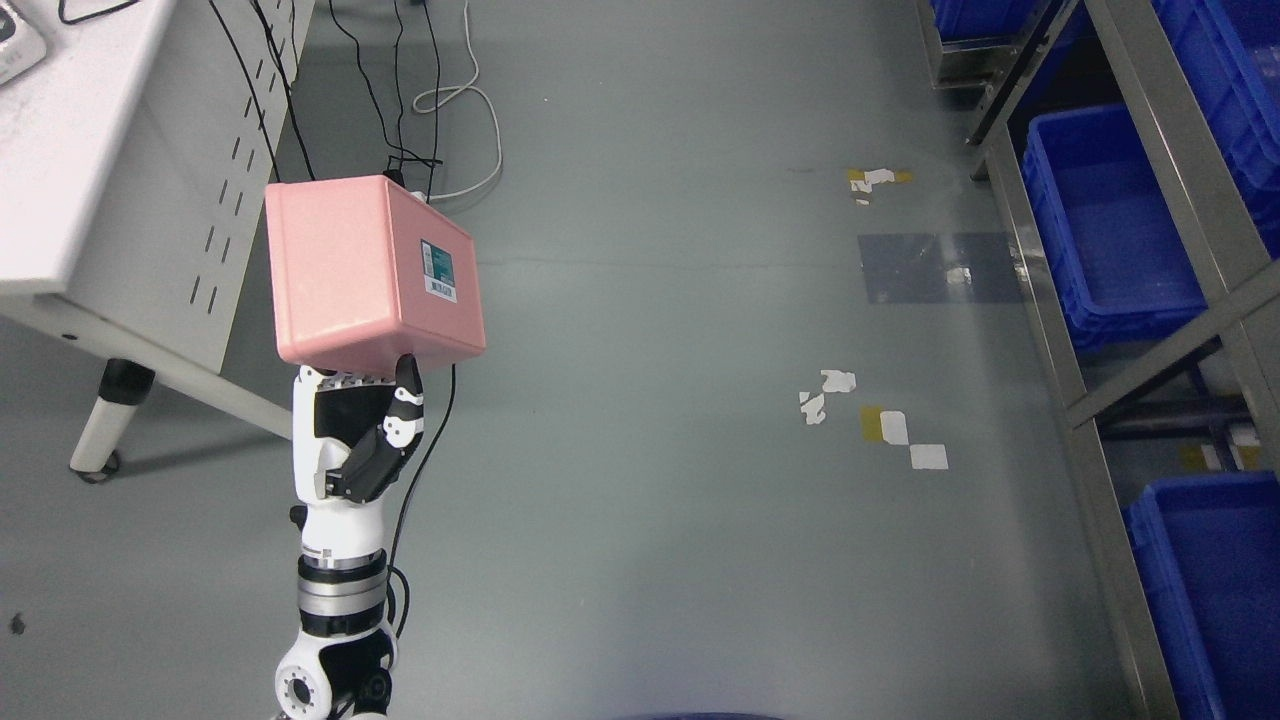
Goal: Place storage box into left shelf container
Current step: 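Hold the pink box up in the left hand while turning toward the rack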
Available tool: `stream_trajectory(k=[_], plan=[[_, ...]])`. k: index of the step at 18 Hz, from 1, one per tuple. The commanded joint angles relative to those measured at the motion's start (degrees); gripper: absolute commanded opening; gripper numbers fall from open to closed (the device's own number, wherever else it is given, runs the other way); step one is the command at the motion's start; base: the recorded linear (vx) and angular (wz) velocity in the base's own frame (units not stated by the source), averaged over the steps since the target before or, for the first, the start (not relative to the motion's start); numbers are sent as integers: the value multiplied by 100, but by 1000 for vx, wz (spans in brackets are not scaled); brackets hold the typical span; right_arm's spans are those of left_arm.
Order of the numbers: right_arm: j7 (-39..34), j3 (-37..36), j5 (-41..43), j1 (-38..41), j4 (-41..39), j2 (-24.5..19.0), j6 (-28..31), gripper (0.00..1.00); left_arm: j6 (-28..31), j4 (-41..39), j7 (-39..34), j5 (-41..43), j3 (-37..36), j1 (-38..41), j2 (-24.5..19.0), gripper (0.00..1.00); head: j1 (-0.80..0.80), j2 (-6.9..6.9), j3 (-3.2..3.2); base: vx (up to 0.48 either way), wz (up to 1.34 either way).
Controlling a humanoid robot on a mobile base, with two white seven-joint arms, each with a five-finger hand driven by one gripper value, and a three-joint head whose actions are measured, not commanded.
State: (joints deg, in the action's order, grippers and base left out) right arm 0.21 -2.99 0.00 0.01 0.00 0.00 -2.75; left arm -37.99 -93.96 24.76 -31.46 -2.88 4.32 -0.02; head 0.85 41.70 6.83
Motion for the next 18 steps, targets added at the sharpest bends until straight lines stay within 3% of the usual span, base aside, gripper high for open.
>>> stream_trajectory(k=[1, 16, 18], plan=[[-3, 0, 123, -19, -100, 100, -15, 100, -147, -43, 20, 0, -81, 156, -98, 3, 0, 0, 0, 461, -8], [-3, 0, 123, -27, -100, 100, -6, 100, -156, 176, 160, 0, -301, 200, -98, 3, 0, 0, 0, 527, -41], [-3, 0, 123, -19, -100, 100, -15, 100, -156, 325, 449, 9, -389, 209, -98, 3, 0, 0, 0, 595, -344]])
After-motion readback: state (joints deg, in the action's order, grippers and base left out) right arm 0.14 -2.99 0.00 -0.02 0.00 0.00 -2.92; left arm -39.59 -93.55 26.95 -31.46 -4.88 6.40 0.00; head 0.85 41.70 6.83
